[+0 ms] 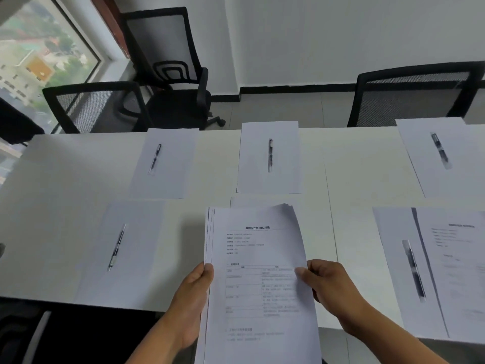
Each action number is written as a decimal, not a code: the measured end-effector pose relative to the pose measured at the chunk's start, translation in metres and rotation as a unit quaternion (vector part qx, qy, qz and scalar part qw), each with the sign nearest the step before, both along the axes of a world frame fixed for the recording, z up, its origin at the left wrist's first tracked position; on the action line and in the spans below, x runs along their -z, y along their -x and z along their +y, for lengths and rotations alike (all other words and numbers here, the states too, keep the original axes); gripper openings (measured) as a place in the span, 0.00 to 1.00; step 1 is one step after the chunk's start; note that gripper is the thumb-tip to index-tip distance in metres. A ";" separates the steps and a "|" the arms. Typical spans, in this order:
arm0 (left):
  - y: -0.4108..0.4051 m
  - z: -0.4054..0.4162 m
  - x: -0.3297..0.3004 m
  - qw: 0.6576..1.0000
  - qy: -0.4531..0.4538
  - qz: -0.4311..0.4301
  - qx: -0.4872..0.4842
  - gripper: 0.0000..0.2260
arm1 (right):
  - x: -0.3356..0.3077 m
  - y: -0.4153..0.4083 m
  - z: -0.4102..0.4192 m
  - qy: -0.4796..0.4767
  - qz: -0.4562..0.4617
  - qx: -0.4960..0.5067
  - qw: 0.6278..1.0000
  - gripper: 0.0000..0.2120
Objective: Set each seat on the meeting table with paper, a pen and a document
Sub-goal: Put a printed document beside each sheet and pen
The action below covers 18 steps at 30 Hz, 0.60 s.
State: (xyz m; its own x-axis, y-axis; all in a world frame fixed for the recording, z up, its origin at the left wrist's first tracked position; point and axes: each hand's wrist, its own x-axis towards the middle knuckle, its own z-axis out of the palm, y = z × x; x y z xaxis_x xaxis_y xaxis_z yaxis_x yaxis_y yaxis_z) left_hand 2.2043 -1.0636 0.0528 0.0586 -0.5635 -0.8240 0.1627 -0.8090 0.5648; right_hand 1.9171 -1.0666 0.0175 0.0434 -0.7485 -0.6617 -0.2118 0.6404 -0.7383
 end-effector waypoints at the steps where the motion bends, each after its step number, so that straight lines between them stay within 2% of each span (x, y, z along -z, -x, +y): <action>1: -0.002 0.000 0.004 1.000 -0.006 -0.004 0.003 0.16 | 0.002 0.000 0.001 -0.002 0.000 -0.001 1.000 0.22; 7: -0.007 -0.007 0.016 0.999 -0.019 -0.033 0.021 0.16 | 0.010 0.002 0.004 -0.007 0.015 0.017 1.000 0.21; 11: -0.010 -0.012 0.017 0.999 -0.013 -0.039 0.034 0.16 | 0.012 0.002 0.003 -0.004 0.031 0.044 0.999 0.16; 18: -0.024 -0.018 0.027 0.998 -0.020 -0.060 0.008 0.09 | 0.023 0.010 -0.007 0.013 0.086 0.048 0.995 0.16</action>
